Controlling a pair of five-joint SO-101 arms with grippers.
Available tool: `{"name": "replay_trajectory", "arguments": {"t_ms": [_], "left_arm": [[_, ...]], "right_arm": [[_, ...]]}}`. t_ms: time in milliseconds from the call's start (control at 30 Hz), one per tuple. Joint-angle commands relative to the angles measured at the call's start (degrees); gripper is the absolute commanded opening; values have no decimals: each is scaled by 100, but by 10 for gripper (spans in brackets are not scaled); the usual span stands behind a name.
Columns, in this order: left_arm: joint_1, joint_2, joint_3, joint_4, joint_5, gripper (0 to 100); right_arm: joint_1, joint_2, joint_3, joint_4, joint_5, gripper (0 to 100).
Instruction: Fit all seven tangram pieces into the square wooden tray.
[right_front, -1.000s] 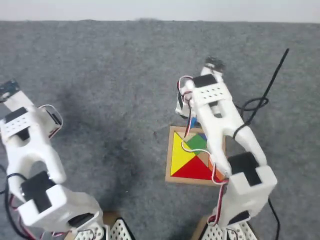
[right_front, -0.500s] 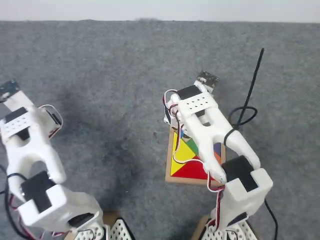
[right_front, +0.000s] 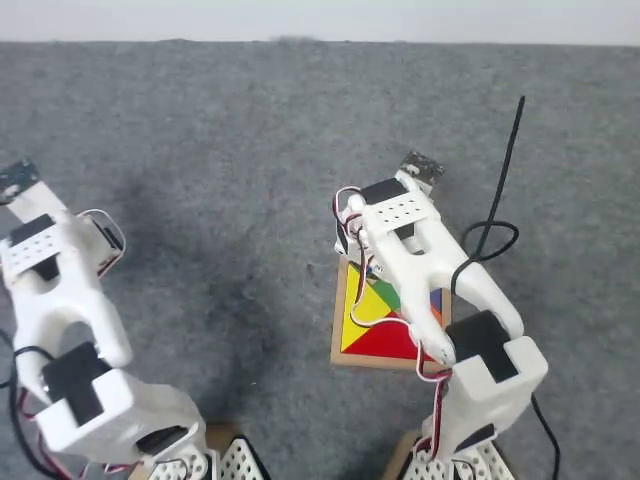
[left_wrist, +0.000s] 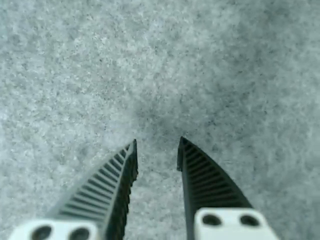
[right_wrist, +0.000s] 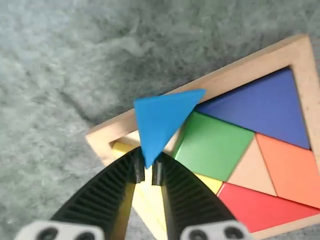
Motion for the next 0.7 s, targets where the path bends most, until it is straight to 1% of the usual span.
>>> {"name": "replay_trajectory", "arguments": {"t_ms": [0,100,333,433,533,600,667], "left_arm": [[44,-35,-163,-167,35,135],[44,-35,-163,-167,35,135],[132,-35,-163,-167,35,135],[132,-35,-163,-167,35,135],[281,-35,-163,-167,9,135],[677,-44,-163,-141,-308,130],[1213,-53,-171,18,-756,130]], "right_arm": [[57,-435,-44,-66,-26,6],[4,-435,-35,-57,-26,6],[-497,-435,176,-215,-26,6],[-505,-505,141,-180,-18,6],[-215,-787,79,-136,-18,6],[233,-1235,-62,66,158,6],[804,-1736,-141,215,607,6]]}}
